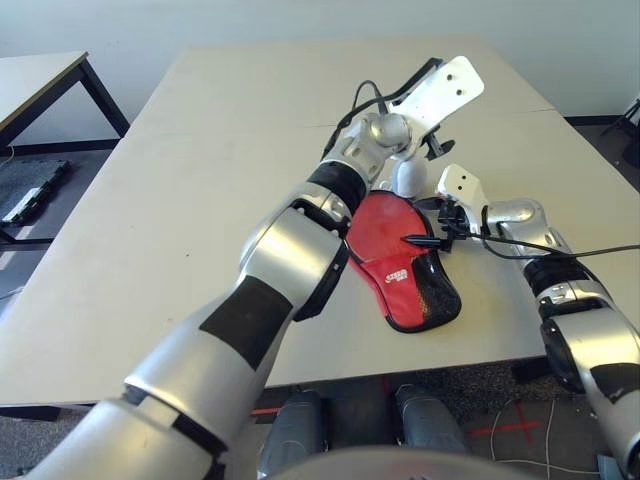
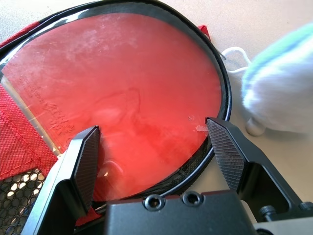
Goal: Store the ping-pong paddle in its case and zip it.
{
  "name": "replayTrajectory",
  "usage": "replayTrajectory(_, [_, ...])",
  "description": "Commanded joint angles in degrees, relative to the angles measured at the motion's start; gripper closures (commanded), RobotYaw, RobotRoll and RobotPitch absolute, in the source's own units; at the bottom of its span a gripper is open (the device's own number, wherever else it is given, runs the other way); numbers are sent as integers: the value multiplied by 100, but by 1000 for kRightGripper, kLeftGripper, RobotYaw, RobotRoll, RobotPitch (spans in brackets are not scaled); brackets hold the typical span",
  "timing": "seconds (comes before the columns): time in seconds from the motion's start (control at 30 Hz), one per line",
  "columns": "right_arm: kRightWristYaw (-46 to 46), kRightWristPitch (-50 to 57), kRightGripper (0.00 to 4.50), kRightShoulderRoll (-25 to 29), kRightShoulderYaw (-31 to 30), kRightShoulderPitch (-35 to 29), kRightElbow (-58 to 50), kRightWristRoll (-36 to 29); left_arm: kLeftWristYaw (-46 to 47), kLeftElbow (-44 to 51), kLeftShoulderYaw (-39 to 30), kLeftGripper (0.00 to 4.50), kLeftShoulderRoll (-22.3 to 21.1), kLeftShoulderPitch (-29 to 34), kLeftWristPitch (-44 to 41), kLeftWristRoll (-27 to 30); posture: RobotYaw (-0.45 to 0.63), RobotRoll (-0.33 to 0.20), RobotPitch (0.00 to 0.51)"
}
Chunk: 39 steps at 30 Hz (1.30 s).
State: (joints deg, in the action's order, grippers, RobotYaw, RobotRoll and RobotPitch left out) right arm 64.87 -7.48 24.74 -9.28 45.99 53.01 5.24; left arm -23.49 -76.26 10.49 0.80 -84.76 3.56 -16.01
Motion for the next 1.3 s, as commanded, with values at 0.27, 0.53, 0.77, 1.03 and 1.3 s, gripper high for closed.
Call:
replayTrajectory(0.27, [33,109,0,-41,-285,-261,259,224,-1021,252,129,34,-1087,348,451,-101,-53,0,42])
replayTrajectory(0.53, [-18,99,0,-73,-258,-232,323,202,-2654,2074,259,34,-1658,2006,328,270,-21,0,36])
replayTrajectory(0.77, [-92,56,0,-156,-272,-77,512,228,-3158,4500,446,34,-1772,3740,-952,547,4,0,27])
replayTrajectory(1.03, [-155,-30,0,-208,-283,10,674,239,-3663,5650,740,34,-2000,4625,-1841,765,6,0,20])
replayTrajectory(1.3, [-175,-30,0,-202,-275,-16,665,220,-3622,5464,898,34,-1951,4779,-2010,831,-8,0,19])
